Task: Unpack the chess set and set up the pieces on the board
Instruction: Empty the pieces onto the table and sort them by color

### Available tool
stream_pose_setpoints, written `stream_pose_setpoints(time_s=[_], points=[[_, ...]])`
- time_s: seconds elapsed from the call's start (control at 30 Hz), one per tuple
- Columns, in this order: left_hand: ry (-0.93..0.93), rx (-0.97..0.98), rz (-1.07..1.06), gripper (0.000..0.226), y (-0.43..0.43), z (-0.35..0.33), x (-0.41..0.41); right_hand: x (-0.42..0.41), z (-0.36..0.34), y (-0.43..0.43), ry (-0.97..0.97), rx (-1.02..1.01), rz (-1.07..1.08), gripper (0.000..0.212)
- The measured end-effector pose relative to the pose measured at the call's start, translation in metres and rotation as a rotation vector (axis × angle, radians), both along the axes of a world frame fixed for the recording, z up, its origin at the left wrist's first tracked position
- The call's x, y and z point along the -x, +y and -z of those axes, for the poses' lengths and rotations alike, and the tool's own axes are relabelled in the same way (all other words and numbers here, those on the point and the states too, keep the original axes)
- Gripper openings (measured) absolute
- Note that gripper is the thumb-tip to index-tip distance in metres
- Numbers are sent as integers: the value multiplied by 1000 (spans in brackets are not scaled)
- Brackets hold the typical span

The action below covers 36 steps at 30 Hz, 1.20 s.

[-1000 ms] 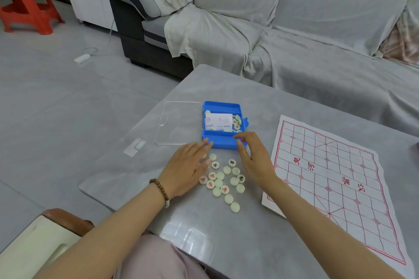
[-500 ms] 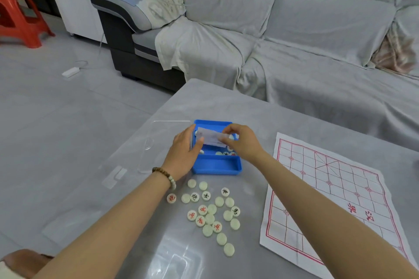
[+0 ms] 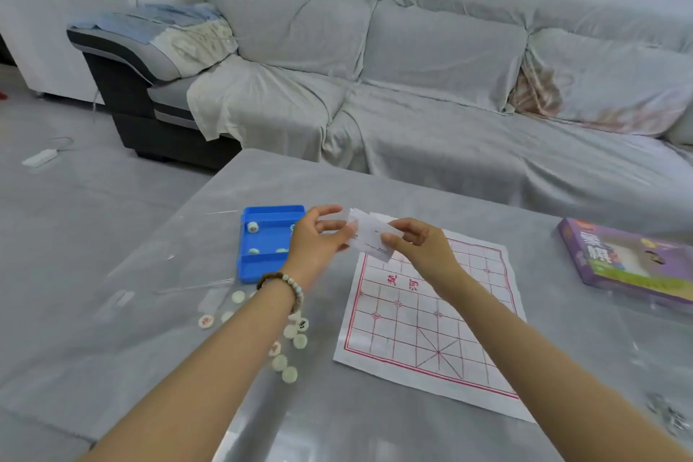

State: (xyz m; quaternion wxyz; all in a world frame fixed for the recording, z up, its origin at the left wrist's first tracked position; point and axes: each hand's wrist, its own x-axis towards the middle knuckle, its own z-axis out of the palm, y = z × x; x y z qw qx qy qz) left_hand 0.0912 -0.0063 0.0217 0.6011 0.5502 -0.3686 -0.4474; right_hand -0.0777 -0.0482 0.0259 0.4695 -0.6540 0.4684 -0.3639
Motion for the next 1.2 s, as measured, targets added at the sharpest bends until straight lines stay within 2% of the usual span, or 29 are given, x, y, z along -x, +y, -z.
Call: stream_pose_setpoints(time_s=[0.13, 0.27, 0.47, 0.67, 0.83, 1.0, 1.1, 1.2], points=[[-14, -5, 147, 26, -14, -4, 87, 89, 0, 1, 45, 46, 198, 24], [-11, -50, 277, 23, -29, 1, 186, 191, 5, 3, -142, -114, 338, 22], [-37, -182, 419, 28, -48, 20, 309, 324, 17, 6, -98, -116, 499, 17], [29, -312, 491, 23, -52, 38, 352, 396, 35, 10, -96, -79, 676, 9], [94, -326, 552, 17, -33, 47, 403, 428, 39, 46, -98, -186, 533, 19], [72, -333, 621, 16, -6, 61, 457, 478, 54, 79, -131, -223, 708, 36], [-35, -303, 632, 18, 9, 72, 472, 497, 74, 95, -61, -270, 829, 29], [-127, -233, 616, 18, 16, 76, 465, 501, 97, 100, 155, -225, 943, 23]])
